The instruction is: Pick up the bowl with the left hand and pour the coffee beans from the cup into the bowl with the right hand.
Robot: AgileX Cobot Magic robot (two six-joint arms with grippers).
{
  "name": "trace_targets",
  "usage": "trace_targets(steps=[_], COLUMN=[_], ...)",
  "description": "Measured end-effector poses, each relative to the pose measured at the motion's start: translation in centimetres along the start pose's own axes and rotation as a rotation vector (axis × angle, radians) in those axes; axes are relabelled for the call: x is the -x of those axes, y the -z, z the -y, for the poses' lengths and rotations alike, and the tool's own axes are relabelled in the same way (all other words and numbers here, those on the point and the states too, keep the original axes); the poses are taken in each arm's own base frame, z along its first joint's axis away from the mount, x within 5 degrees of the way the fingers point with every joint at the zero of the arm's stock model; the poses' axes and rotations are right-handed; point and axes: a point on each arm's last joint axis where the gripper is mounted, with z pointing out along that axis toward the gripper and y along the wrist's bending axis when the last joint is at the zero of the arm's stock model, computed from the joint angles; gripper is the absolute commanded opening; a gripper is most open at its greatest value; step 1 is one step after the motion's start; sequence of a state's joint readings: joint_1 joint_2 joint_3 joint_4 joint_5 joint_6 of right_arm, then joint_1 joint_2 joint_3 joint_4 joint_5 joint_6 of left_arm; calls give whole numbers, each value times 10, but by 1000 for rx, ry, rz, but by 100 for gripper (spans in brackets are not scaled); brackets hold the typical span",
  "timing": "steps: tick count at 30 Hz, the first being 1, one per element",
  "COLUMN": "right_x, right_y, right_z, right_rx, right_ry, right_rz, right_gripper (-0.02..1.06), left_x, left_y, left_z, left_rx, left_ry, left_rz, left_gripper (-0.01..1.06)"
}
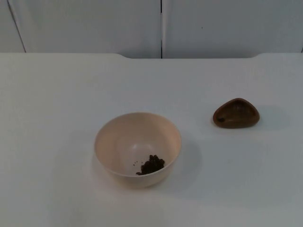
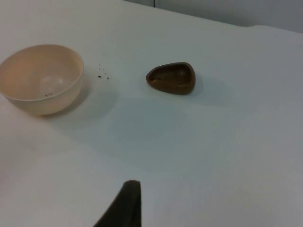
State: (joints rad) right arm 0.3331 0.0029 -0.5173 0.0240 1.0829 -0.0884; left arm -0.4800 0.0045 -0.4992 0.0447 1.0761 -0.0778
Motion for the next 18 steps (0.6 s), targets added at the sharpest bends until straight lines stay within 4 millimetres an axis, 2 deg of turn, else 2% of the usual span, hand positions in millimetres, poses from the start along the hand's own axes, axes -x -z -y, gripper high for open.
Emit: trace_targets(steps=[18], right_x=[0], right_y=[0], right_z=[0], right_rx=[0], right_ry=[-36], right_rz=[0], right_gripper=[105], left_x=[0], left_y=[0], left_z=[0], left_rx=[0], left_ry=[0], left_rz=[0], left_gripper=[105])
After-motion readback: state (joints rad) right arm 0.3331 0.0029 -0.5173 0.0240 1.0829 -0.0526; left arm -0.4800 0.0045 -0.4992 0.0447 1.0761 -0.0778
